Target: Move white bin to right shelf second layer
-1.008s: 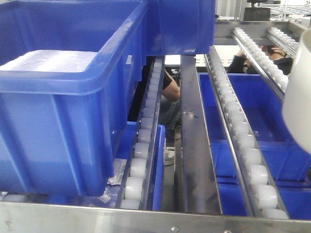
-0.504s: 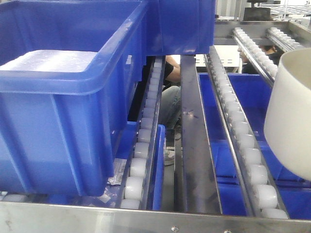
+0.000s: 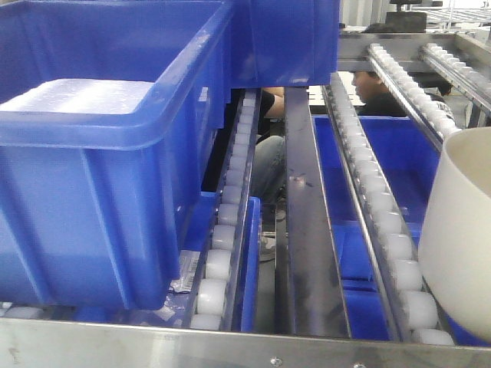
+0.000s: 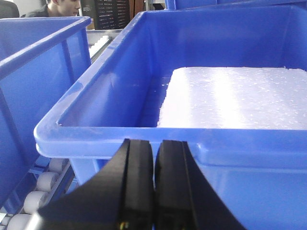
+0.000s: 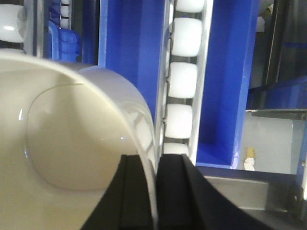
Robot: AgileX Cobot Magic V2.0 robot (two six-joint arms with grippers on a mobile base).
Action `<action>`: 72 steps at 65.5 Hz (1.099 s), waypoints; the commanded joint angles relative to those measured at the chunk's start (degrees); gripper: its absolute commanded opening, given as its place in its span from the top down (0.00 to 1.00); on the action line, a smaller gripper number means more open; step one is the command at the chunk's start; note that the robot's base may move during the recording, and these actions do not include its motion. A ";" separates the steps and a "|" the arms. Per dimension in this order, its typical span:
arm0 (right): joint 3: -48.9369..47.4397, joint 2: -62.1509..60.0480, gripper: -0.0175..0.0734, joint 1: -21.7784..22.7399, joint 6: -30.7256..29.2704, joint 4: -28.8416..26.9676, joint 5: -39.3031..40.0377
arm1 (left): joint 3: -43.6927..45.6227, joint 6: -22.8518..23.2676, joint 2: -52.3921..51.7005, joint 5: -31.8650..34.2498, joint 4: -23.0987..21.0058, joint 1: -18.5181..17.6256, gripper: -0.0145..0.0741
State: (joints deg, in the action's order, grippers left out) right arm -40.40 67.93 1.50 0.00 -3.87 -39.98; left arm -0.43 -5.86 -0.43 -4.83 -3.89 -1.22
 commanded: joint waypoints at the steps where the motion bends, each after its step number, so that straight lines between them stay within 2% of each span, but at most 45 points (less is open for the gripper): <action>1: -1.49 -1.19 0.75 0.47 -0.52 -0.57 3.34 | -2.11 0.15 -0.91 4.83 -0.35 0.12 0.74; 35: -1.49 -1.19 0.73 0.47 -0.35 0.80 2.82 | -2.11 0.15 -0.91 4.83 -0.35 0.12 0.74; 41: -1.49 -1.19 0.65 0.47 0.39 0.80 2.50 | -2.11 0.15 -0.91 4.83 -0.35 0.12 0.74; 51: -1.66 -1.19 0.37 0.47 0.63 -0.44 2.44 | -2.11 0.15 -0.91 4.83 -0.35 0.12 0.74; 56: -2.15 -1.19 0.29 0.47 0.63 -1.10 1.63 | -2.11 0.15 -0.91 4.83 -0.35 0.12 0.74; 72: -5.45 -2.21 0.29 0.47 0.63 -2.65 -3.49 | -2.11 0.15 -0.91 4.83 -0.35 0.12 0.74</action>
State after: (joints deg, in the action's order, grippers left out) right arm -42.81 67.81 1.50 0.63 -5.55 -43.39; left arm -0.43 -5.86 -0.43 -4.83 -3.89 -1.22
